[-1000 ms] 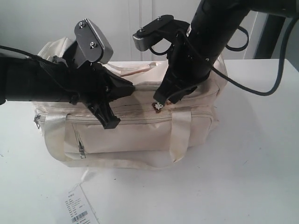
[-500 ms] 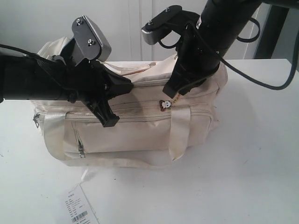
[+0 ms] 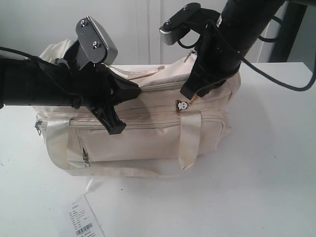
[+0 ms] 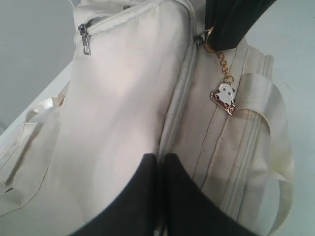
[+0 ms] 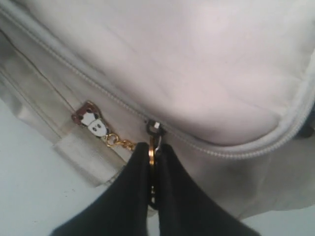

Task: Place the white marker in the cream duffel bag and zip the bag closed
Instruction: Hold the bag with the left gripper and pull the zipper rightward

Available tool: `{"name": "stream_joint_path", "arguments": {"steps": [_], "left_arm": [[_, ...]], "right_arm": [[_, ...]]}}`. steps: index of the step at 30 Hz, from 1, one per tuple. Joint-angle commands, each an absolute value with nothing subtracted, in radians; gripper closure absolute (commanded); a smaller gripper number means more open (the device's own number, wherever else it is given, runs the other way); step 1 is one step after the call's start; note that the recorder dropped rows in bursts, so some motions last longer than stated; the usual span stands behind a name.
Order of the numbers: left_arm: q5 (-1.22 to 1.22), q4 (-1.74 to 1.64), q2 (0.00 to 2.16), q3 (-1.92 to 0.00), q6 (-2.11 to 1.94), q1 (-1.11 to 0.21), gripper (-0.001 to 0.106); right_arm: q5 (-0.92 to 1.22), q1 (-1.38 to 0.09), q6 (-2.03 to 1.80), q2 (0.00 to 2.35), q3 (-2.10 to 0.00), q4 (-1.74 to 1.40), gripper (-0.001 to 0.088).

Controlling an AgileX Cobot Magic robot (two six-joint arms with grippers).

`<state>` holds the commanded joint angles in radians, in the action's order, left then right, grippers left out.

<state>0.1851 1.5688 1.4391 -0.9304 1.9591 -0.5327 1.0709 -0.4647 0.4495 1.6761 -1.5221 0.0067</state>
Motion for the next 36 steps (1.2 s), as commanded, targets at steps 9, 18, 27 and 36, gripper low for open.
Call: {"name": "stream_joint_path", "arguments": {"steps": [9, 18, 27, 36], "left_arm": [[0.185, 1.569, 1.439, -0.930, 1.959, -0.533, 0.105], [0.185, 1.569, 1.439, -0.930, 1.959, -0.533, 0.105], [0.185, 1.569, 1.439, -0.930, 1.959, -0.533, 0.105], [0.185, 1.569, 1.437, -0.930, 1.959, -0.533, 0.105]], "right_arm": [[1.034, -0.447, 0.442, 1.676, -1.522, 0.000, 0.0868], [1.010, -0.436, 0.444, 1.676, -1.522, 0.000, 0.0868], [0.981, -0.436, 0.446, 1.678, -1.522, -0.058, 0.0868], [0.964, -0.436, 0.449, 1.684, -1.522, -0.094, 0.0868]]}}
